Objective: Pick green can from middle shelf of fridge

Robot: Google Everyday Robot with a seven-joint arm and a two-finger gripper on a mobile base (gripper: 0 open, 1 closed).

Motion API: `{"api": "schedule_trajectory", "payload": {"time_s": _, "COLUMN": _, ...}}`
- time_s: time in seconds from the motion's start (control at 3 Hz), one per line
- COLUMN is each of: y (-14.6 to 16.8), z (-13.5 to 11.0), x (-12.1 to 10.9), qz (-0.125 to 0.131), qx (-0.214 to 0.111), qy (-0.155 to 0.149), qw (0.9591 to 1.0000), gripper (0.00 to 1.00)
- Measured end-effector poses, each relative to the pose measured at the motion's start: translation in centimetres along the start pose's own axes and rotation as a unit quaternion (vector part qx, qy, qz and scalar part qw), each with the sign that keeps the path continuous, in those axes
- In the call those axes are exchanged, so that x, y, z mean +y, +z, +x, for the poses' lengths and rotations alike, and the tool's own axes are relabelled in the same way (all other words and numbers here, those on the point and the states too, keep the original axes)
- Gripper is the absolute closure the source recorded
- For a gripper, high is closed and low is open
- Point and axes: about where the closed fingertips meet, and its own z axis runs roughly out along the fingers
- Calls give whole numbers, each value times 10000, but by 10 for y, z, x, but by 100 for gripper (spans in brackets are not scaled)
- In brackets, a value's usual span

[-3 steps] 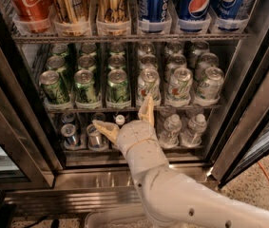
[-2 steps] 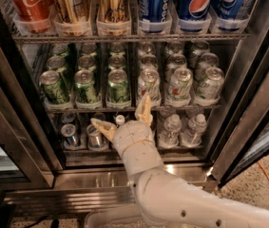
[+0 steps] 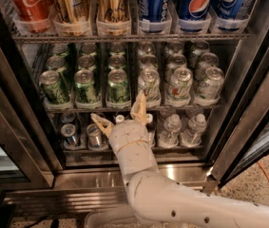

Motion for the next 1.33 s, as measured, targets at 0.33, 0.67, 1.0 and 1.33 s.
{"api": "schedule_trajectory", "payload": {"time_s": 0.33, "y": 2, "z": -1, "x": -1, "qz": 91, "qx": -43, "qy": -52, "qw": 9999, "gripper": 12}}
{"api": "schedule_trajectory", "payload": {"time_s": 0.67, "y": 5, "z": 0, "x": -1, "qz": 147, "qx": -40, "qy": -92, "qw": 9998, "gripper": 17}}
{"api": "schedule_trajectory", "payload": {"time_s": 1.0, "y": 5, "z": 0, "x": -1, "qz": 148, "qx": -39, "qy": -93, "qw": 9998, "gripper": 20}}
{"api": "schedule_trajectory", "payload": {"time_s": 1.33, "y": 8, "z": 2, "x": -3, "qz": 131, "qx": 40, "qy": 31, "qw": 9999, "gripper": 27}}
